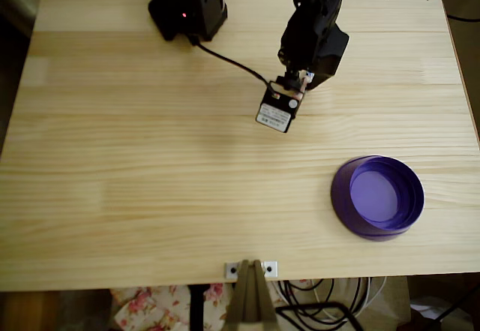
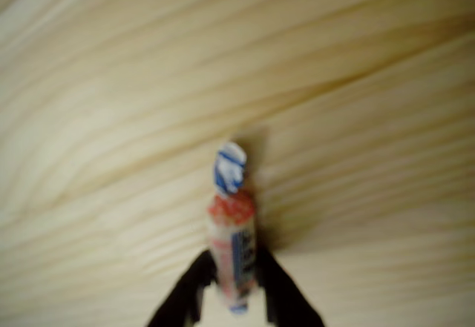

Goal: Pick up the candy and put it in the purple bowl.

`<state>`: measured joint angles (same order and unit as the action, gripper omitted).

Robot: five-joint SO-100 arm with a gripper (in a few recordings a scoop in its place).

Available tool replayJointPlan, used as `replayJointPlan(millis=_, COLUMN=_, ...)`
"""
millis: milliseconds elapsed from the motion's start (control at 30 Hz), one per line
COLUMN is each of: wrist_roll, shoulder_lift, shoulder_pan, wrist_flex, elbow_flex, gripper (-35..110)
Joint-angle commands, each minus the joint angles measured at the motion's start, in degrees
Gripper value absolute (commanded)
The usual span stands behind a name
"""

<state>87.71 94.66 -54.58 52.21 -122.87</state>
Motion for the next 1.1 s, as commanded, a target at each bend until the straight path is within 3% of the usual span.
replayJointPlan(millis=0, wrist_roll=13.36, shoulder_lift=2.55, shoulder_pan=0.44, wrist_flex=1.49, elbow_flex=-0.18, gripper=0)
replayJointPlan(millis=400, wrist_roll=-3.87, shoulder_lift=19.16, shoulder_pan=4.83, wrist_flex=4.31, elbow_flex=0.79, gripper=0)
replayJointPlan(millis=833, wrist_roll=-27.95, shoulder_lift=23.73, shoulder_pan=6.94, wrist_flex=-13.89, elbow_flex=1.32, gripper=0)
replayJointPlan(millis=1067, wrist_roll=-39.29, shoulder_lift=15.56, shoulder_pan=8.61, wrist_flex=-15.47, elbow_flex=11.87, gripper=0)
